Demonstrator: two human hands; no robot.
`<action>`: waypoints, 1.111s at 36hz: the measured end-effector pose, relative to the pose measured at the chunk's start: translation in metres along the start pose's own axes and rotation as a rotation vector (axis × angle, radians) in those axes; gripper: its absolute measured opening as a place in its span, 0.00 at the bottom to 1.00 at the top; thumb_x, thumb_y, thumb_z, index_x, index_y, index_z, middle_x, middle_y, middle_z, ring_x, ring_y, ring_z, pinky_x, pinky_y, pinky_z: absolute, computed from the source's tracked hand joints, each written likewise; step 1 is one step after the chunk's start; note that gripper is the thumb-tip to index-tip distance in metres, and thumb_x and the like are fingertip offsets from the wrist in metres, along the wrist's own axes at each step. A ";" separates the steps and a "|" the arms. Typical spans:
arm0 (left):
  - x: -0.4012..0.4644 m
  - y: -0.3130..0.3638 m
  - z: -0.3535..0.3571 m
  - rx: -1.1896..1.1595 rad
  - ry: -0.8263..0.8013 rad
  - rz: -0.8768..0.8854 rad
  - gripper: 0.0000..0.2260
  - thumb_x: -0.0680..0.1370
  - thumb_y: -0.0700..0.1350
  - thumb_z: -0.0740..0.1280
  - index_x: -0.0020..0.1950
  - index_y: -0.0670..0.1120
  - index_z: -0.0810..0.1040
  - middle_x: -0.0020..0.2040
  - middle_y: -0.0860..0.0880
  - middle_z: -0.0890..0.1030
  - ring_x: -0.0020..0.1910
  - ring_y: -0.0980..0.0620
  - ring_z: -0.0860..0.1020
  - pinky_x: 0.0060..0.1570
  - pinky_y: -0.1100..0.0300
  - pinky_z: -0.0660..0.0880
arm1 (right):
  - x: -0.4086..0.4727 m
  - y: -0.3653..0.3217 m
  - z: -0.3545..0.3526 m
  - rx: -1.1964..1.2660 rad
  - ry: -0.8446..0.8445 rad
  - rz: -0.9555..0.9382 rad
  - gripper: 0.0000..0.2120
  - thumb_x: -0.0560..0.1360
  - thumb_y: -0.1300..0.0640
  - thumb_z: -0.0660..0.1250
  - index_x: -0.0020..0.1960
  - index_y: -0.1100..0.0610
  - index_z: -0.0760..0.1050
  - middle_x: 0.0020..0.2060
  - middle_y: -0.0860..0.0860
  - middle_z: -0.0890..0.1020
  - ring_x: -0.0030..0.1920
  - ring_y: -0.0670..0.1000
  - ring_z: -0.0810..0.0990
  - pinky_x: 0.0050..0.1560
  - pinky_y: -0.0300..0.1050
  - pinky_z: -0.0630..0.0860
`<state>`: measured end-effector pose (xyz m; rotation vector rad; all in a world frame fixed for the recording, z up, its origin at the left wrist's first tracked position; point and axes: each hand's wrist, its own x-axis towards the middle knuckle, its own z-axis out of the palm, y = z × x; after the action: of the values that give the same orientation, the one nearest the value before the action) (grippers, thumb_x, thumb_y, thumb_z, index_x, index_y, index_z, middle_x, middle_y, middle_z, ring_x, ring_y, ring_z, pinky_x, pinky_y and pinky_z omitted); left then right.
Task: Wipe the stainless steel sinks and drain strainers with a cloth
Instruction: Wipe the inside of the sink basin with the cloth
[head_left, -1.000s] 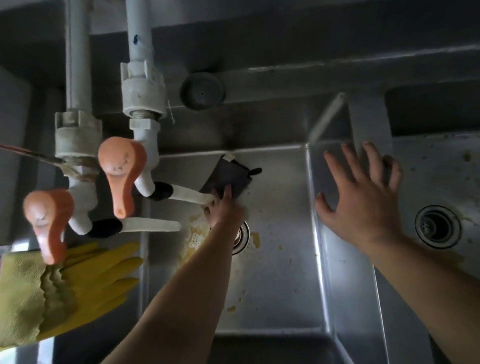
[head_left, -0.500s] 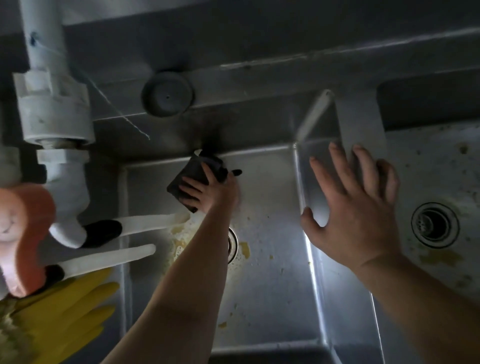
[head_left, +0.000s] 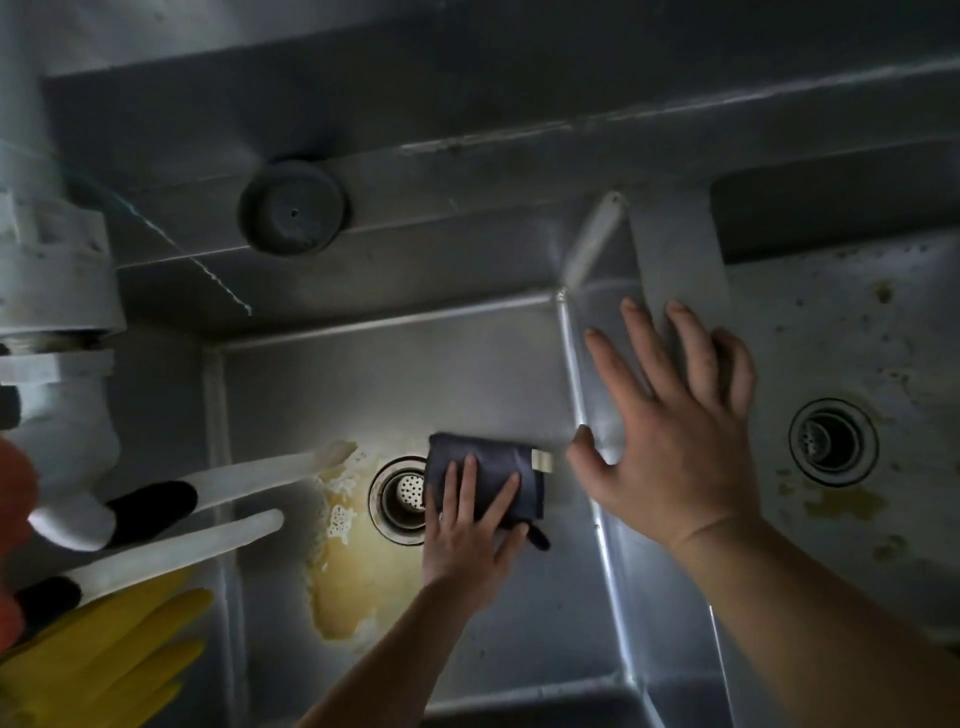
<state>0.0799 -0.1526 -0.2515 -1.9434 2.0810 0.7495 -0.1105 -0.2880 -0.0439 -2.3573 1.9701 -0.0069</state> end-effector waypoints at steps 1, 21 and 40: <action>-0.003 -0.002 0.002 -0.001 0.001 -0.013 0.26 0.79 0.68 0.48 0.77 0.70 0.44 0.80 0.48 0.40 0.79 0.45 0.36 0.76 0.42 0.41 | 0.000 0.000 0.000 0.002 0.004 -0.002 0.35 0.69 0.40 0.61 0.74 0.52 0.69 0.77 0.55 0.64 0.77 0.62 0.58 0.73 0.66 0.53; 0.169 0.080 -0.076 -0.202 0.039 -0.231 0.28 0.81 0.64 0.50 0.78 0.66 0.41 0.80 0.43 0.35 0.78 0.41 0.34 0.72 0.37 0.33 | 0.001 0.000 -0.002 -0.035 -0.036 -0.018 0.37 0.70 0.37 0.58 0.76 0.50 0.65 0.78 0.54 0.61 0.77 0.63 0.57 0.72 0.68 0.54; -0.089 0.029 0.049 0.172 -0.204 0.457 0.28 0.79 0.64 0.54 0.78 0.63 0.50 0.80 0.42 0.39 0.79 0.38 0.43 0.72 0.34 0.39 | -0.003 -0.005 -0.004 -0.029 -0.096 -0.016 0.39 0.67 0.37 0.59 0.76 0.49 0.62 0.80 0.53 0.55 0.78 0.62 0.51 0.75 0.69 0.48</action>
<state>0.0526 -0.0505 -0.2451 -1.2572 2.3902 0.7790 -0.1063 -0.2841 -0.0390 -2.3435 1.9203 0.1326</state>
